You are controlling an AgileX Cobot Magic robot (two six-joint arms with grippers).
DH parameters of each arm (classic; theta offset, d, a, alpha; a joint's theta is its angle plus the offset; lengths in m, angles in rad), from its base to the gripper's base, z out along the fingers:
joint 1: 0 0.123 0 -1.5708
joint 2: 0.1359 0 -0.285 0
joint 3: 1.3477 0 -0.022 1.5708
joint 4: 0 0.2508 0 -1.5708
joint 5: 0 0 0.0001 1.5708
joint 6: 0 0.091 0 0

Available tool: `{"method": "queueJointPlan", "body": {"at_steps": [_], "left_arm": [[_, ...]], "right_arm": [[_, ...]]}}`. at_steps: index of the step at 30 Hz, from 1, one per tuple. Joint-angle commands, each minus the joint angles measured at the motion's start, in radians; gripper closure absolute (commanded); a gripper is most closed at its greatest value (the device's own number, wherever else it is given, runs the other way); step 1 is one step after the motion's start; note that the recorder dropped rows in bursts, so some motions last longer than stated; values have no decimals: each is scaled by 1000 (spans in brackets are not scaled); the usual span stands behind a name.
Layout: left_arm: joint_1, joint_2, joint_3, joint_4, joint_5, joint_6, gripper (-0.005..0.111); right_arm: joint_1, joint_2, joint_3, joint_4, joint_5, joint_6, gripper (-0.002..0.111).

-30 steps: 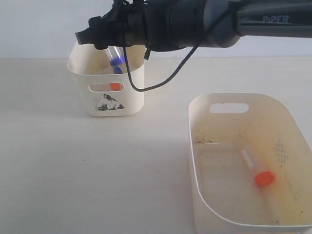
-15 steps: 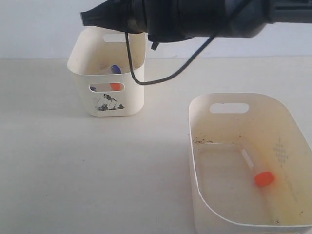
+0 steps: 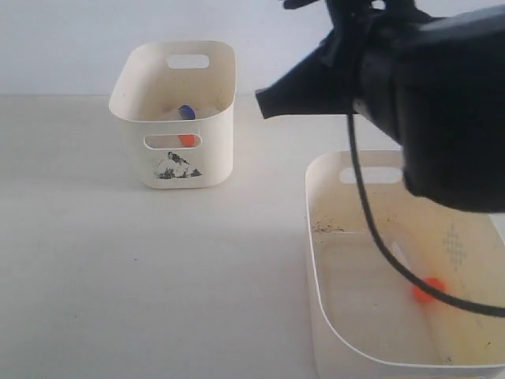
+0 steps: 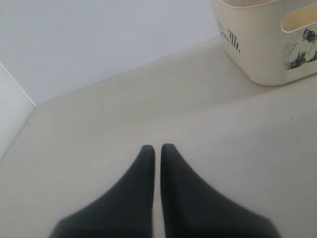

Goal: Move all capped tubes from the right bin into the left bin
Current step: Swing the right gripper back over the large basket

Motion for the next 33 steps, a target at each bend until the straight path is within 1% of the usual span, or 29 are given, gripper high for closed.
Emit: {"method": "queueJointPlan", "body": {"at_steps": [1, 7, 10, 12, 13, 14, 16, 18, 19, 20, 21, 22, 23, 24, 25, 26, 27, 28, 29, 30, 33], "left_arm": [[-5, 0, -4, -3, -3, -10, 102], [-5, 0, -4, -3, -3, -10, 102], [-5, 0, -4, -3, -3, -10, 102], [-5, 0, -4, -3, -3, -10, 102], [-5, 0, -4, -3, -3, -10, 102], [-5, 0, -4, -3, -3, -10, 102], [-5, 0, -4, -3, -3, -10, 102], [-5, 0, -4, -3, -3, -10, 102], [-5, 0, -4, -3, -3, -10, 102], [-5, 0, -4, -3, -3, -10, 102], [-5, 0, -4, -3, -3, -10, 102], [-5, 0, -4, -3, -3, -10, 102], [-5, 0, -4, -3, -3, -10, 102], [-5, 0, -4, -3, -3, -10, 102], [-5, 0, -4, -3, -3, -10, 102], [-5, 0, -4, -3, -3, -10, 102], [-5, 0, -4, -3, -3, -10, 102], [-5, 0, -4, -3, -3, -10, 102], [-5, 0, -4, -3, -3, -10, 102], [-5, 0, -4, -3, -3, -10, 102], [-5, 0, -4, -3, -3, -10, 102]], "right_arm": [[5, -76, 103, -2, 69, 34, 109], [5, -163, 200, -2, 332, -45, 109], [5, -220, 218, -2, 470, 9, 109], [5, -271, 232, -2, 643, 93, 109], [5, -292, 237, -2, 732, 107, 109], [5, -320, 244, -2, 859, 108, 109], [5, -353, 246, -2, 996, 127, 109], [5, -372, 246, -2, 1117, 187, 109], [5, -377, 246, -161, 1243, 349, 109], [1, -374, 246, -267, 1305, 447, 109], [0, -367, 244, -532, 1463, 691, 109], [0, -367, 244, -665, 1506, 813, 109], [0, -367, 244, -947, 1526, 1129, 109], [0, -369, 244, -1072, 1507, 1267, 109], [0, -377, 244, -1439, 1444, 1619, 109], [-2, -377, 239, -1689, 1414, 1882, 109], [-15, -377, 218, -1902, 1439, 2133, 109], [-33, -375, 187, -2058, 1509, 2330, 109], [-51, -375, 146, -2162, 1622, 2455, 109], [-70, -375, 99, -2209, 1752, 2497, 109], [-123, -361, -59, -2217, 2085, 2470, 109]]}}
